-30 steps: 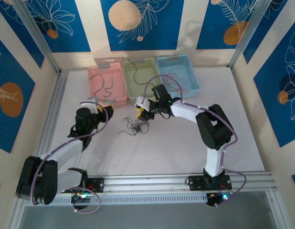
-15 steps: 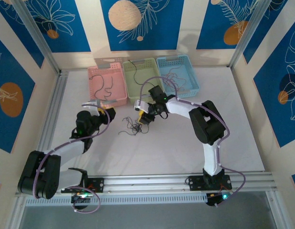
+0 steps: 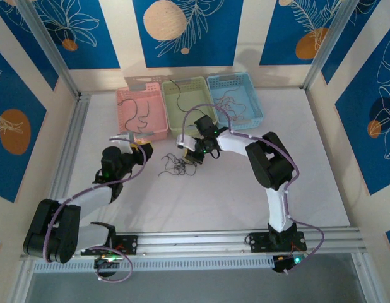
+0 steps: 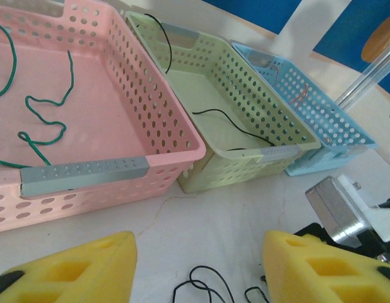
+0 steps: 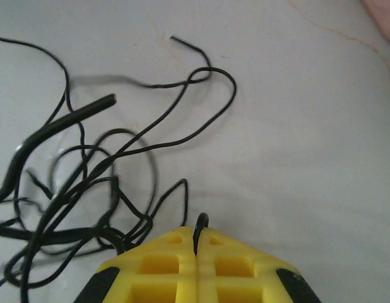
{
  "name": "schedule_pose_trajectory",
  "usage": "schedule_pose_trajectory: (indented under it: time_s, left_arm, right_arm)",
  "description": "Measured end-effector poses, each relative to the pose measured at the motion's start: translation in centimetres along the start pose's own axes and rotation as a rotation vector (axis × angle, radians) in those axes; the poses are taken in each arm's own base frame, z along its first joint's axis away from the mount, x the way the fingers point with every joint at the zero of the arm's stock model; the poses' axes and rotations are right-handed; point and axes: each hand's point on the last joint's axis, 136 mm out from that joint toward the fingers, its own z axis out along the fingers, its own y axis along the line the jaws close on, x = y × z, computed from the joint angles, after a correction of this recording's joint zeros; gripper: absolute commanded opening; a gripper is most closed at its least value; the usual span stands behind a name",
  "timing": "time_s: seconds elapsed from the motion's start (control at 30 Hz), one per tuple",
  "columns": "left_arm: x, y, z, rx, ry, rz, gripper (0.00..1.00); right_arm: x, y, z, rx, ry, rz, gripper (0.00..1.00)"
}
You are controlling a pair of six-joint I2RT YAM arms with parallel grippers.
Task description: Untangle the cables
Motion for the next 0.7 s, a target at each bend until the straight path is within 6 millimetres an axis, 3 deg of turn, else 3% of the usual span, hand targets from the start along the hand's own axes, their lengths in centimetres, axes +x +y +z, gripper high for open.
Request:
schedule_pose_trajectory:
  time_s: [0.1, 0.2, 0.37, 0.43, 0.7]
  left_arm:
    - [0.9, -1.4, 0.3, 0.051, 0.030, 0.017, 0.54]
    - [2.0, -3.1, 0.4, 0.115, 0.068, 0.042, 0.56]
    - [2.1, -5.3, 0.3, 0.214, 0.070, 0.078, 0.60]
    - [2.4, -6.0, 0.3, 0.250, 0.077, 0.084, 0.62]
    - [3.4, -9.0, 0.5, 0.404, 0.128, 0.092, 0.65]
  right_arm:
    - [-0.2, -0.4, -0.7, 0.072, -0.039, -0.028, 0.00]
    - [-0.9, -0.6, -2.7, 0.151, -0.106, -0.035, 0.00]
    - [-4.5, -2.6, -7.4, 0.299, -0.300, -0.062, 0.00]
    - [-5.5, -3.3, -8.3, 0.341, -0.345, -0.082, 0.00]
    - [-7.6, -2.3, -7.8, 0.398, -0.387, -0.165, 0.00]
